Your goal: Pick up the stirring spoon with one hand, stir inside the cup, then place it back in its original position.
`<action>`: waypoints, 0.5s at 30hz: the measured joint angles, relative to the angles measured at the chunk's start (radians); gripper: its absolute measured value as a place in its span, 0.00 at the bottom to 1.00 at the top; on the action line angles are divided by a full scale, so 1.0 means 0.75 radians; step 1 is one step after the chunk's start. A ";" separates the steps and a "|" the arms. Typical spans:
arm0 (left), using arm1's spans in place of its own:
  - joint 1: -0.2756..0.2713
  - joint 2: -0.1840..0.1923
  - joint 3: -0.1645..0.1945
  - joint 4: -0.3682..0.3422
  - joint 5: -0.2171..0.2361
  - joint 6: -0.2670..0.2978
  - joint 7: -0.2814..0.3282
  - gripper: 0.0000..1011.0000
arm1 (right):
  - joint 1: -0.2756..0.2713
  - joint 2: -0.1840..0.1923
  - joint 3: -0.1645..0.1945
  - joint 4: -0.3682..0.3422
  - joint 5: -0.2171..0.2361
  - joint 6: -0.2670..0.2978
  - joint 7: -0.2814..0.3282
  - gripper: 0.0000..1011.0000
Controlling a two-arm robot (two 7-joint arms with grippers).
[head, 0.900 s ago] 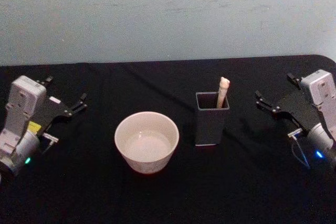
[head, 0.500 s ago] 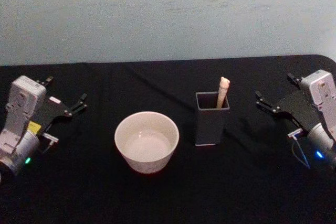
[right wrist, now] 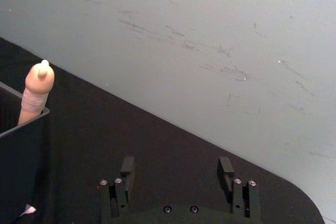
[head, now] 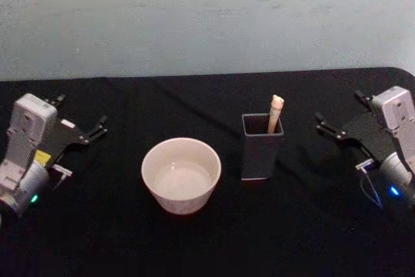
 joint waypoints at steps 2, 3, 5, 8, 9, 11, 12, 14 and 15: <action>0.000 0.000 0.000 0.000 0.000 0.000 0.000 0.99 | 0.000 0.000 0.000 0.000 0.000 0.000 0.000 0.99; 0.000 0.000 0.000 0.000 0.000 0.000 0.000 0.99 | 0.000 0.000 0.000 0.000 0.000 0.000 0.000 0.99; 0.000 0.000 0.000 0.000 0.000 0.000 0.000 0.99 | 0.000 0.000 0.000 0.000 0.000 0.000 0.000 0.99; 0.000 0.000 0.000 0.000 0.000 0.000 0.000 0.99 | 0.000 0.000 0.000 0.000 0.000 0.000 0.000 0.99; 0.000 0.000 0.000 0.000 0.000 0.000 0.000 0.99 | 0.000 0.000 0.000 0.000 0.000 0.000 0.000 0.99; 0.000 0.000 0.000 0.000 0.000 0.000 0.000 0.99 | 0.000 0.000 0.000 0.000 0.000 0.000 0.000 0.99; 0.000 0.000 0.000 0.000 0.000 0.000 0.000 0.99 | 0.000 0.000 0.000 0.000 0.000 0.000 0.000 0.99; 0.000 0.000 0.000 0.000 0.000 0.000 0.000 0.99 | 0.000 -0.003 0.005 0.000 0.000 -0.001 0.008 0.99; 0.000 0.000 0.000 0.000 0.000 0.000 0.000 0.99 | -0.001 -0.006 0.013 0.000 0.003 -0.003 0.020 0.99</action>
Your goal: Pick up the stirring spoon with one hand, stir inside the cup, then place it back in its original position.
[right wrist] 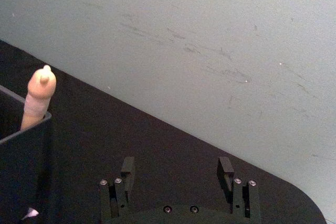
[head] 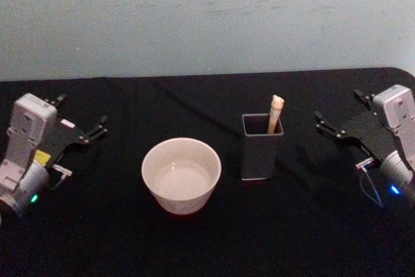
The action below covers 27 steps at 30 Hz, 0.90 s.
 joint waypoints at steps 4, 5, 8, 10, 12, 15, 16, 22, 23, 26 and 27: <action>0.000 0.000 0.000 0.000 0.000 0.000 0.000 0.99 | -0.012 -0.002 0.026 -0.018 0.031 -0.001 0.038 0.99; 0.000 0.000 0.000 0.000 0.000 0.000 0.000 0.99 | -0.016 -0.001 0.032 -0.024 0.041 0.000 0.048 0.99; 0.000 0.000 0.000 0.000 0.000 0.000 0.000 0.99 | -0.042 0.009 0.064 -0.060 0.097 0.012 0.096 0.99; 0.000 0.000 0.000 0.000 0.000 0.000 0.000 0.99 | -0.065 0.021 0.088 -0.091 0.145 0.029 0.136 0.99; 0.000 0.000 0.000 0.000 0.000 0.000 0.000 0.99 | -0.092 0.035 0.117 -0.127 0.199 0.049 0.180 0.99; 0.000 0.000 0.000 0.000 0.000 0.000 0.000 0.99 | -0.131 0.053 0.154 -0.174 0.282 0.081 0.246 0.99; 0.000 0.000 0.000 0.000 0.000 0.000 0.000 0.99 | -0.140 0.057 0.163 -0.183 0.302 0.089 0.263 0.99; 0.000 0.000 0.000 0.000 0.000 0.000 0.000 0.99 | -0.190 0.072 0.203 -0.241 0.413 0.144 0.377 0.99; 0.000 0.000 0.000 0.000 0.000 0.000 0.000 0.99 | -0.192 0.071 0.204 -0.246 0.421 0.151 0.390 0.99; 0.000 0.000 0.000 0.000 0.000 0.000 0.000 0.99 | -0.195 0.063 0.206 -0.260 0.445 0.172 0.430 0.99; 0.000 0.000 0.000 0.000 0.000 0.000 0.000 0.99 | -0.195 0.060 0.205 -0.263 0.450 0.178 0.441 0.99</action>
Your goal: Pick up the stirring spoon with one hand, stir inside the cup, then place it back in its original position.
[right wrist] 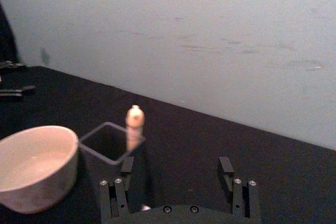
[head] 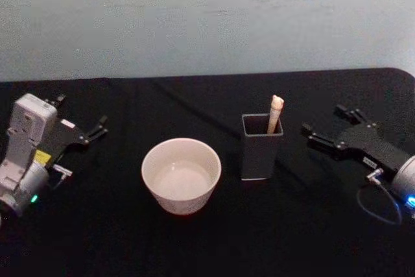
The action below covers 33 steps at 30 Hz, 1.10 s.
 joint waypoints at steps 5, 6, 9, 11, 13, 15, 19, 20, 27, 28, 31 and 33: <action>0.000 0.000 0.000 0.000 0.000 0.000 0.000 0.99 | 0.023 -0.033 -0.017 -0.004 0.010 0.030 0.052 0.99; 0.000 0.000 0.000 0.000 0.000 0.000 0.000 0.99 | 0.034 -0.044 -0.025 -0.002 0.007 0.035 0.064 0.99; 0.000 0.000 0.000 0.000 0.000 0.000 0.000 0.99 | 0.055 -0.064 -0.041 0.011 -0.003 0.043 0.082 0.99; 0.000 0.000 0.000 0.000 0.000 0.000 0.000 0.99 | 0.080 -0.085 -0.054 0.031 -0.014 0.052 0.098 0.99; 0.000 0.000 0.000 0.000 0.000 0.000 0.000 0.99 | 0.105 -0.108 -0.063 0.052 -0.025 0.058 0.109 0.99; 0.000 0.000 0.000 0.000 0.000 0.000 0.000 0.99 | 0.119 -0.120 -0.066 0.067 -0.031 0.061 0.115 0.99; 0.000 0.000 0.000 0.000 0.000 0.000 0.000 0.99 | 0.156 -0.154 -0.073 0.108 -0.051 0.062 0.124 0.99; 0.000 0.000 0.000 0.000 0.000 0.000 0.000 0.99 | 0.170 -0.166 -0.074 0.126 -0.057 0.062 0.126 0.99; 0.000 0.000 0.000 0.000 0.000 0.000 0.000 0.99 | 0.219 -0.207 -0.078 0.186 -0.079 0.062 0.141 0.99; 0.000 0.000 0.000 0.000 0.000 0.000 0.000 0.99 | 0.224 -0.211 -0.078 0.191 -0.082 0.062 0.141 0.99; 0.000 0.000 0.000 0.000 0.000 0.000 0.000 0.99 | 0.243 -0.228 -0.081 0.215 -0.093 0.061 0.142 0.99; 0.000 0.000 0.000 0.000 0.000 0.000 0.000 0.99 | 0.254 -0.239 -0.082 0.232 -0.099 0.060 0.143 0.99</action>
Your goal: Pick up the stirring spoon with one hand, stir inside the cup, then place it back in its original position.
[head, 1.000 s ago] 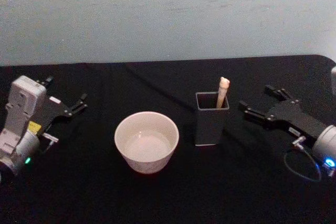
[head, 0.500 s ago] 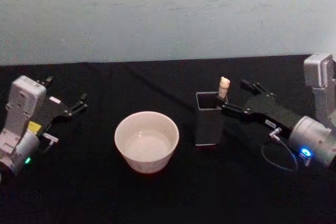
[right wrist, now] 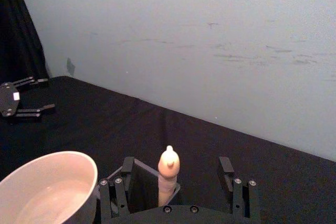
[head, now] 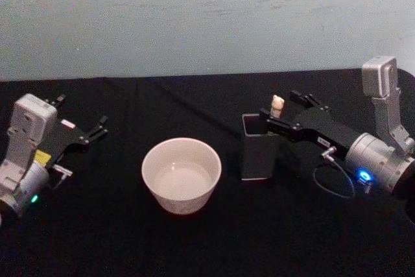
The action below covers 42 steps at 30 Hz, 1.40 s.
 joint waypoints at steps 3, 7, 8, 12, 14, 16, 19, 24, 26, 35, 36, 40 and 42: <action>0.000 0.000 0.000 0.000 0.000 0.000 0.000 0.99 | 0.011 -0.010 -0.002 0.015 -0.007 -0.002 0.001 0.99; 0.000 0.000 0.000 0.000 0.000 0.000 0.000 0.99 | 0.032 -0.030 -0.004 0.041 -0.019 -0.003 0.003 0.99; 0.000 0.000 0.000 0.000 0.000 0.000 0.000 0.99 | 0.034 -0.032 -0.004 0.045 -0.021 -0.003 0.003 0.99; 0.000 0.000 0.000 0.000 0.000 0.000 0.000 0.99 | 0.044 -0.042 -0.004 0.058 -0.027 -0.005 0.005 0.99; 0.000 0.000 0.000 0.000 0.000 0.000 0.000 0.99 | 0.047 -0.047 -0.003 0.062 -0.030 -0.006 0.008 0.99; 0.000 0.000 0.000 0.000 0.000 0.000 0.000 0.99 | 0.047 -0.050 -0.002 0.063 -0.033 -0.008 0.009 0.99; 0.000 0.000 0.000 0.000 0.000 0.000 0.000 0.99 | 0.044 -0.050 0.001 0.059 -0.034 -0.008 0.010 0.99; 0.000 0.000 0.000 0.000 0.000 0.000 0.000 0.99 | 0.032 -0.046 0.006 0.043 -0.034 -0.005 0.014 0.99; 0.000 0.000 0.000 0.000 0.000 0.000 0.000 0.99 | 0.028 -0.045 0.007 0.038 -0.033 -0.003 0.015 0.99; 0.000 0.000 0.000 0.000 0.000 0.000 0.000 0.99 | 0.016 -0.042 0.014 0.020 -0.028 0.008 0.011 0.99; 0.000 0.000 0.000 0.000 0.000 0.000 0.000 0.99 | 0.016 -0.042 0.014 0.020 -0.028 0.008 0.011 0.99; 0.000 0.000 0.000 0.000 0.000 0.000 0.000 0.99 | 0.016 -0.042 0.014 0.020 -0.027 0.008 0.011 0.99; 0.000 0.000 0.000 0.000 0.000 0.000 0.000 0.99 | 0.016 -0.042 0.014 0.020 -0.027 0.008 0.011 0.99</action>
